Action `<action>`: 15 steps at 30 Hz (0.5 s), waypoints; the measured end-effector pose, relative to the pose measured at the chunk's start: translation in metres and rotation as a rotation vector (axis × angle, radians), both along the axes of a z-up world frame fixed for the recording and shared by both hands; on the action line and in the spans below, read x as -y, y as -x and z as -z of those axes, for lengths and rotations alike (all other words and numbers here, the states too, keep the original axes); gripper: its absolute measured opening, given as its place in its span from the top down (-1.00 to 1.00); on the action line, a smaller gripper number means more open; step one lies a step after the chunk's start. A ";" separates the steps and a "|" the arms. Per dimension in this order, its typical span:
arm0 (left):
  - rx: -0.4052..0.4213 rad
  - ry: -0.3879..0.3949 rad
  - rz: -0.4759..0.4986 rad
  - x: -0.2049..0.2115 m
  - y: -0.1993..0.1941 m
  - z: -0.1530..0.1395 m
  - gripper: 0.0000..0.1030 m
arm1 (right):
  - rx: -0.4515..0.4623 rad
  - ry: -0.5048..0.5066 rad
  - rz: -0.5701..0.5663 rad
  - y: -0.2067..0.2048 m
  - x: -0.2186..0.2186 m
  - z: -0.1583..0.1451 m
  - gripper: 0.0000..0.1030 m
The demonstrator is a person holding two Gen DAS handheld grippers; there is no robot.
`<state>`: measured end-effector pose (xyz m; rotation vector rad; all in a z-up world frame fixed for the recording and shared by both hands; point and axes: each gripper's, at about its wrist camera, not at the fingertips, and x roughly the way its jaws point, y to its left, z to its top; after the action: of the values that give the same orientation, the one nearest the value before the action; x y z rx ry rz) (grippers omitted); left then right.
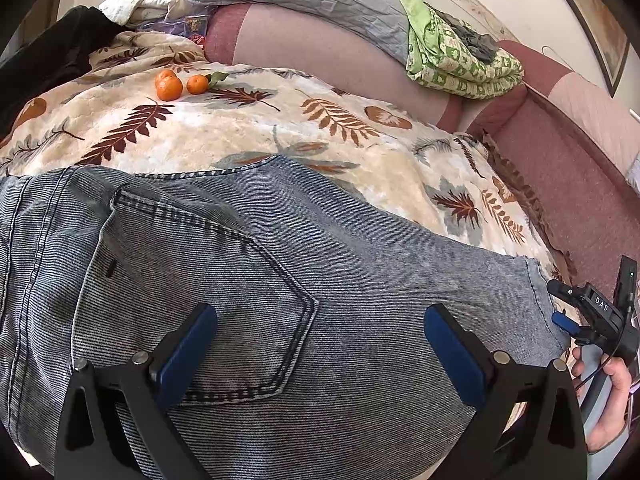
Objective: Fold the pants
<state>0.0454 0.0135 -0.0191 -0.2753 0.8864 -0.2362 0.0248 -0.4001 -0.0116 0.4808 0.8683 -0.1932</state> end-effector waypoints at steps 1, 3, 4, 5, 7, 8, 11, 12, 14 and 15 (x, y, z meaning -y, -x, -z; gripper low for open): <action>0.000 0.000 0.000 0.000 0.000 0.000 -0.99 | -0.001 0.001 -0.001 0.000 0.000 0.000 -0.99; 0.000 0.000 0.000 0.000 0.000 0.000 -0.99 | -0.001 0.001 -0.002 0.000 0.000 0.000 -0.99; 0.000 0.000 0.000 0.000 0.000 0.000 -0.99 | -0.001 -0.001 -0.001 0.000 0.000 0.000 -0.99; 0.000 -0.001 0.000 0.000 0.000 0.000 -0.99 | 0.000 -0.005 0.000 0.000 0.000 0.000 -0.99; 0.000 0.000 0.000 0.000 0.000 0.000 -0.99 | 0.002 -0.017 0.001 0.000 0.002 0.000 -0.99; 0.000 0.001 0.000 0.000 -0.001 0.000 -0.99 | 0.004 -0.022 0.002 0.001 0.003 0.000 -0.99; 0.000 0.002 0.000 0.000 0.000 0.000 -0.99 | 0.006 -0.031 0.003 0.002 0.004 0.000 -0.99; 0.000 0.001 0.001 0.000 0.000 0.000 -0.99 | 0.005 -0.031 0.003 0.002 0.004 0.000 -0.99; 0.000 0.002 0.001 0.000 0.000 -0.001 -0.99 | 0.005 -0.031 0.003 0.002 0.004 0.000 -0.99; 0.000 0.002 0.001 0.000 0.000 0.000 -0.99 | 0.005 -0.033 0.004 0.002 0.004 0.000 -0.99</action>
<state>0.0455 0.0136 -0.0187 -0.2765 0.8868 -0.2375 0.0224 -0.4040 -0.0114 0.5140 0.8672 -0.1815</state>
